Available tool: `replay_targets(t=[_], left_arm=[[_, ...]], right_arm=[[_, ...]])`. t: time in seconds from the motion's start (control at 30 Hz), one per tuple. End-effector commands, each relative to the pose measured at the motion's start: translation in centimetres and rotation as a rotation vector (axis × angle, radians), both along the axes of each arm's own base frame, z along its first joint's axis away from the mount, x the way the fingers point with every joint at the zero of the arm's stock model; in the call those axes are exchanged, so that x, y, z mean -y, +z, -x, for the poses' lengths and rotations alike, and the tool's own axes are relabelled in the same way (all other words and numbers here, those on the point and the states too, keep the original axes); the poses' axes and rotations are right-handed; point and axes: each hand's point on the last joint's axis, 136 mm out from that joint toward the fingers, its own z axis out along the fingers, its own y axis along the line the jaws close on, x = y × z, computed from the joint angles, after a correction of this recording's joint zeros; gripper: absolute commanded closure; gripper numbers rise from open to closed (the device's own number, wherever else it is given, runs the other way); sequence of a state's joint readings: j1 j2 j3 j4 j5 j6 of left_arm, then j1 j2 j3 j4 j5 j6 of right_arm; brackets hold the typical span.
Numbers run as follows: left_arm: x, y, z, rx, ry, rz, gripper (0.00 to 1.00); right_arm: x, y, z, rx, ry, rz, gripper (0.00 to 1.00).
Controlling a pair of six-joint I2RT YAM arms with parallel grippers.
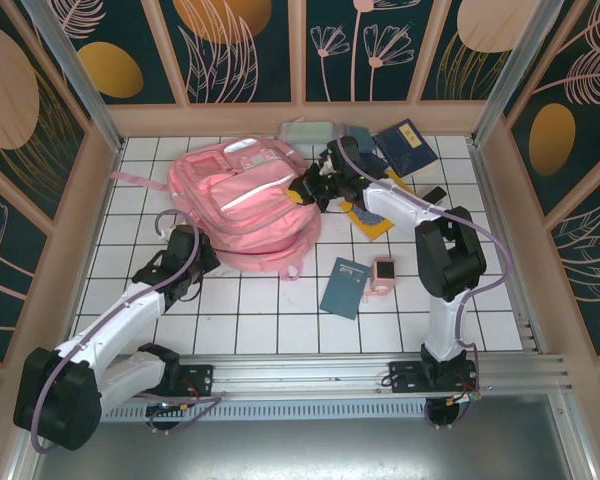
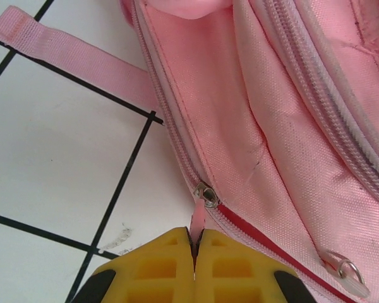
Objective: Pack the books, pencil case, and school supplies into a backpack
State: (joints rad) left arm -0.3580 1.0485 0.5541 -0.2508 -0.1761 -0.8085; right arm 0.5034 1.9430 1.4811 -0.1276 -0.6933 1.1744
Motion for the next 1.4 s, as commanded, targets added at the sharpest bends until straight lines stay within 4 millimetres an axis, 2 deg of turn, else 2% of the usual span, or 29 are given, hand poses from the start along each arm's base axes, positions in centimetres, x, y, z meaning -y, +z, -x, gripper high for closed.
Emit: replay_targets(t=[0.0, 0.4, 0.57, 0.87, 1.1, 1.13, 1.2, 1.23, 1.37], left_arm=[[-1.5, 1.3, -1.5, 0.055, 0.056, -0.029, 1.00], [-4.3, 2.3, -3.6, 0.073, 0.158, -0.014, 1.00], [-4.8, 1.3, -4.2, 0.046, 0.184, 0.007, 1.00], [-5.0, -0.4, -3.2, 0.031, 0.237, 0.068, 1.00], [-6.0, -0.7, -1.3, 0.126, 0.347, 0.161, 1.00], [-5.8, -0.4, -1.2, 0.140, 0.341, 0.177, 1.00], [-5.3, 0.2, -1.3, 0.163, 0.313, 0.199, 1.00], [-5.0, 0.7, -1.4, 0.174, 0.292, 0.207, 1.00], [-3.8, 1.7, -1.6, 0.185, 0.222, 0.244, 1.00]], right_arm=[[-0.5, 3.1, -0.4, 0.105, 0.082, -0.052, 1.00], [-1.3, 3.5, 0.2, 0.127, 0.144, -0.048, 1.00], [-1.4, 3.8, 0.2, 0.134, 0.153, -0.049, 1.00], [-0.8, 4.0, -0.1, 0.129, 0.132, -0.058, 1.00], [0.1, 4.0, -0.5, 0.065, 0.047, -0.138, 1.00], [0.3, 4.0, -0.7, 0.068, 0.037, -0.126, 0.96], [0.5, 3.8, -1.0, 0.084, 0.031, -0.073, 0.71], [0.8, 3.5, -1.2, 0.096, 0.024, -0.029, 0.62], [2.5, 1.8, -0.9, 0.119, -0.011, 0.123, 0.47]])
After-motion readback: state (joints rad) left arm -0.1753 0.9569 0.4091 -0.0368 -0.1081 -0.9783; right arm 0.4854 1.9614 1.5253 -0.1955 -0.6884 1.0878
